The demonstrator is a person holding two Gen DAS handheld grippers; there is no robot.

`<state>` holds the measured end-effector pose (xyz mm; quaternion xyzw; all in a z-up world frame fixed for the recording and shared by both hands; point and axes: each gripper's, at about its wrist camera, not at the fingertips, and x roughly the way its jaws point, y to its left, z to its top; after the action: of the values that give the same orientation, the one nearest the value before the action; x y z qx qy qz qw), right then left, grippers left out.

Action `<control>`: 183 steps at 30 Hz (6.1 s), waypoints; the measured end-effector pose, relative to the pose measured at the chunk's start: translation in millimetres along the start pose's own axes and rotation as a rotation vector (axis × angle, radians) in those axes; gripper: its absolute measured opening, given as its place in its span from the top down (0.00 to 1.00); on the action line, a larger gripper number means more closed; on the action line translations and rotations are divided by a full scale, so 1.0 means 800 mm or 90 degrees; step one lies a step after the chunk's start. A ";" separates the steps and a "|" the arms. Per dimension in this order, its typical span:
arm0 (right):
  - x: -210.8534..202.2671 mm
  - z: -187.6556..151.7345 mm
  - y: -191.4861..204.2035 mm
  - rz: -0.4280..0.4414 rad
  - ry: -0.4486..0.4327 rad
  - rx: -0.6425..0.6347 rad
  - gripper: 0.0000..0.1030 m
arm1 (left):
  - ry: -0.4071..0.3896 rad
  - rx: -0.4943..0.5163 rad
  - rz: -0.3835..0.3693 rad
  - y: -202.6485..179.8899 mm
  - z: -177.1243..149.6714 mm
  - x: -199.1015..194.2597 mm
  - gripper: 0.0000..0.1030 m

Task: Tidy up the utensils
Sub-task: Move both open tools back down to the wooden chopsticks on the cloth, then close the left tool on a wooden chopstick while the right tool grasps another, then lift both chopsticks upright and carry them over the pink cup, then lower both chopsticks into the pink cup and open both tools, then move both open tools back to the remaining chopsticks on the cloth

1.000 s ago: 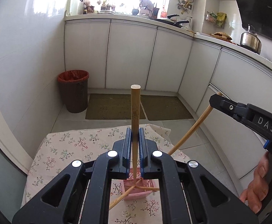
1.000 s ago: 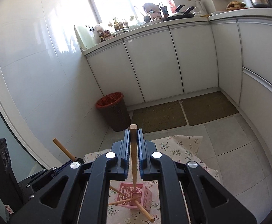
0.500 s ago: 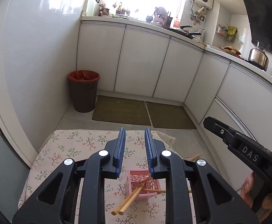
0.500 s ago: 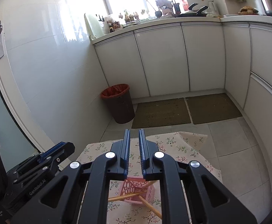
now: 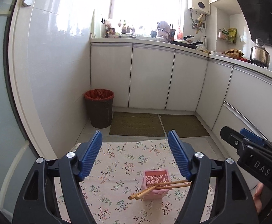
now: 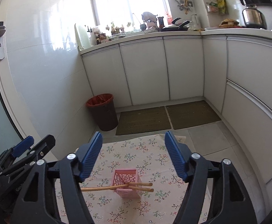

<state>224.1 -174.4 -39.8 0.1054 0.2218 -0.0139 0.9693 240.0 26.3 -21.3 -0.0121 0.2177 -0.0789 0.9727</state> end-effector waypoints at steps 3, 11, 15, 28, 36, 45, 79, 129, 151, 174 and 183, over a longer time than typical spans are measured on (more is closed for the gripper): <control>-0.020 -0.008 -0.003 -0.032 -0.016 0.011 0.19 | -0.019 0.006 0.006 -0.003 -0.004 -0.019 0.17; -0.059 -0.027 -0.021 -0.091 -0.021 0.062 0.06 | -0.013 0.023 0.002 -0.007 -0.017 -0.045 0.07; -0.072 -0.052 -0.042 -0.084 0.019 0.097 0.06 | 0.000 0.046 -0.004 -0.011 -0.030 -0.050 0.07; -0.059 -0.238 -0.185 -0.106 0.326 0.344 0.06 | 0.401 0.282 -0.205 -0.098 -0.176 0.041 0.07; -0.037 -0.302 -0.222 -0.099 0.428 0.485 0.06 | 0.600 0.225 -0.219 -0.128 -0.266 0.145 0.11; -0.035 -0.306 -0.238 -0.102 0.439 0.518 0.06 | 0.661 0.229 -0.232 -0.170 -0.291 0.184 0.46; 0.106 -0.294 -0.143 -0.150 0.504 0.411 0.14 | 0.387 0.220 -0.165 -0.071 -0.219 0.076 0.93; -0.079 0.037 -0.056 0.149 0.016 0.154 0.92 | 0.054 0.039 -0.121 -0.054 0.024 -0.013 0.94; 0.073 0.018 -0.012 0.104 0.016 0.101 0.92 | 0.072 -0.087 -0.051 0.008 -0.010 0.057 0.63; 0.062 -0.024 0.014 -0.010 -0.010 0.012 0.53 | 0.033 -0.096 -0.032 0.039 -0.003 0.002 0.37; -0.010 -0.034 -0.009 -0.112 -0.029 0.041 0.16 | 0.021 -0.045 -0.020 0.003 -0.014 -0.035 0.17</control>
<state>205.1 -175.8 -61.9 0.1160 0.2076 -0.1086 0.9652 210.7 33.0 -19.9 -0.0485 0.2359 -0.0865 0.9667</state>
